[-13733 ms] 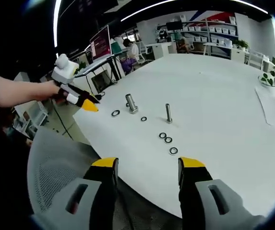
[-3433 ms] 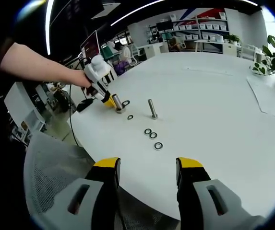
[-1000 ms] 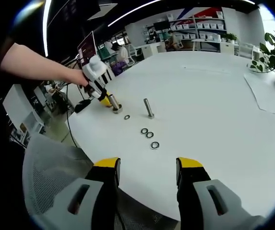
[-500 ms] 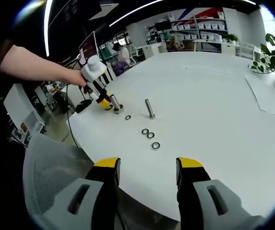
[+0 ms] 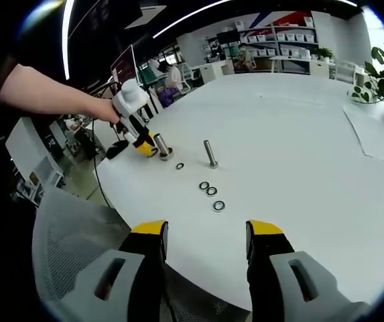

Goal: Place the washer onto the threaded stud by aligning its center hole with the stud, sliding it down to the base, and recovering from edge contact or off-axis alignment until the washer reaches the visible bottom stop.

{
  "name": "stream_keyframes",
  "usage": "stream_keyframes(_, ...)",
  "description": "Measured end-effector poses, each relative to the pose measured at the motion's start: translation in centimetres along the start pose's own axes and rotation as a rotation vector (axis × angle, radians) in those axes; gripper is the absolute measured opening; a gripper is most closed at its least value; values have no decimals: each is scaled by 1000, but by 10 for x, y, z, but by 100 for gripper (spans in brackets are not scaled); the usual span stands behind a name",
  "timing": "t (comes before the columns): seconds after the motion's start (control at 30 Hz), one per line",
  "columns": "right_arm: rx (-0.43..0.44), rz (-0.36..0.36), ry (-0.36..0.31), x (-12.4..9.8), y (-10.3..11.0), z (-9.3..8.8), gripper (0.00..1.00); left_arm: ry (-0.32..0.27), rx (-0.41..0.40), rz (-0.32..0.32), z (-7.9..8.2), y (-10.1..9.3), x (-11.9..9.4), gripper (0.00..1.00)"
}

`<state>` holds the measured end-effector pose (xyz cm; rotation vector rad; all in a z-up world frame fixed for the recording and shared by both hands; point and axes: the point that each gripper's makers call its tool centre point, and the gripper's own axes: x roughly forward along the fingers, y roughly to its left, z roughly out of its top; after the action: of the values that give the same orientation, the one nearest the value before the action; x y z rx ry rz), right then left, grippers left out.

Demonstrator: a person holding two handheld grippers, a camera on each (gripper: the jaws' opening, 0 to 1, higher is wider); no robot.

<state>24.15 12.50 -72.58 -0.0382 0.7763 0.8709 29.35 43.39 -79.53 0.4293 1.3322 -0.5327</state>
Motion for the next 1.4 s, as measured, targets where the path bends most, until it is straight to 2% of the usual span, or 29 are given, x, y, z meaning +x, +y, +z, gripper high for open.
stream_keyframes(0.1,0,0,0,0,0,0,49,12,13,0,-2,-2,4,26)
stream_keyframes(0.13,1,-1,0,0,0,0,49,8,79,12,-1,0,4,26)
stream_keyframes(0.17,1,0,0,0,0,0,49,18,44,8,-2,-3,3,26)
stream_keyframes(0.77,2,2,1,1,2,-3,49,74,35,6,-2,-2,5,27)
stream_keyframes(0.83,0,2,1,1,2,-3,49,75,36,7,-2,-2,4,26)
stream_keyframes(0.9,0,3,0,2,1,-2,49,71,52,9,-1,-1,4,21)
stream_keyframes(1.03,-6,3,-1,1,1,-2,49,66,52,-3,-2,-1,4,21)
stream_keyframes(1.4,-1,-3,-8,-2,-2,-2,49,70,19,17,-2,-2,4,19)
